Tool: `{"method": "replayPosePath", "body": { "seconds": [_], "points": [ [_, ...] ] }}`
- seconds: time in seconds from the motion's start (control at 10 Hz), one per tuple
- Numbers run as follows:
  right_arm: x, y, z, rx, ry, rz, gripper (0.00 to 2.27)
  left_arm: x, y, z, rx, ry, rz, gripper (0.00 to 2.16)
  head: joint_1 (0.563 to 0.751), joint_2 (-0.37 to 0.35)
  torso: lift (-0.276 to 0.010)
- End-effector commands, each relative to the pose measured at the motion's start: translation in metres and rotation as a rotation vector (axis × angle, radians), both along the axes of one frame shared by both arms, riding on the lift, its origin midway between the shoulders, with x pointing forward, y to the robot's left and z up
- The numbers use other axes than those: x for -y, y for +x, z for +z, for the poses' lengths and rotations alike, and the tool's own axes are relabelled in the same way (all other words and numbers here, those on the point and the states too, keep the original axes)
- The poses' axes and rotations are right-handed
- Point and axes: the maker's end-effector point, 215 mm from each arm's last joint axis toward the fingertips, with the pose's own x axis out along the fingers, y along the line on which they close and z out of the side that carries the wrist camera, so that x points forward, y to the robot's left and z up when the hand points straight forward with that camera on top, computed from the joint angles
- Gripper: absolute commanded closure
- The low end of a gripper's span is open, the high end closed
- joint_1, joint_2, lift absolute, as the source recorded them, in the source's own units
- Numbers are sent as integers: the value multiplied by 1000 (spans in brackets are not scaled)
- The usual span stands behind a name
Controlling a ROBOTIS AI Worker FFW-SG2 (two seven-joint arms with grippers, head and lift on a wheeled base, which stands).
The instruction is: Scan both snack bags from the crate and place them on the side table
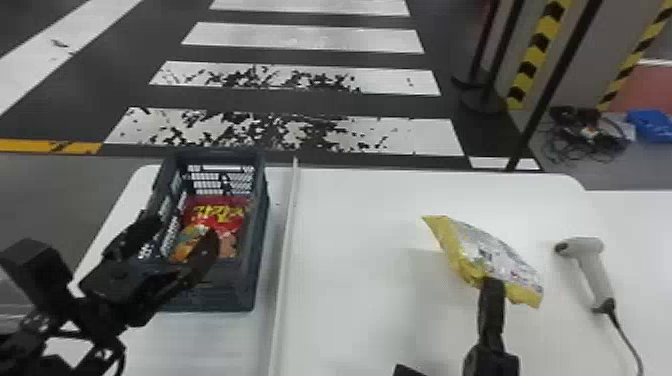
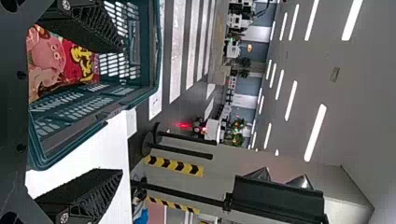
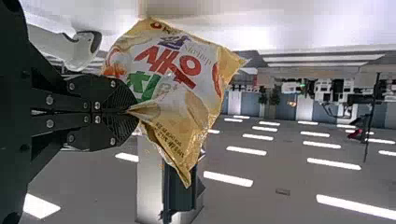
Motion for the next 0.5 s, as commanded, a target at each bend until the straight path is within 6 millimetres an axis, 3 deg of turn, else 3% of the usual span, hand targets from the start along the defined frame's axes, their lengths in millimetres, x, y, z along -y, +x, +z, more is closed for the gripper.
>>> {"method": "replayPosePath", "body": {
  "seconds": [0.0, 0.1, 0.2, 0.4],
  "points": [
    [-32, -5, -1, -29, 152, 93, 1247, 0, 0, 0, 1, 1, 0, 83, 695, -3, -95],
    [-41, -10, 0, -60, 272, 83, 171, -1, 0, 0, 0, 0, 1, 83, 695, 7, -95],
    [-48, -14, 7, -63, 363, 75, -1, -2, 0, 0, -1, 2, 4, 83, 695, 35, -95],
    [-41, -21, 8, -149, 474, 19, 39, -3, -1, -1, -3, 0, 4, 83, 695, 66, -95]
  ]
}}
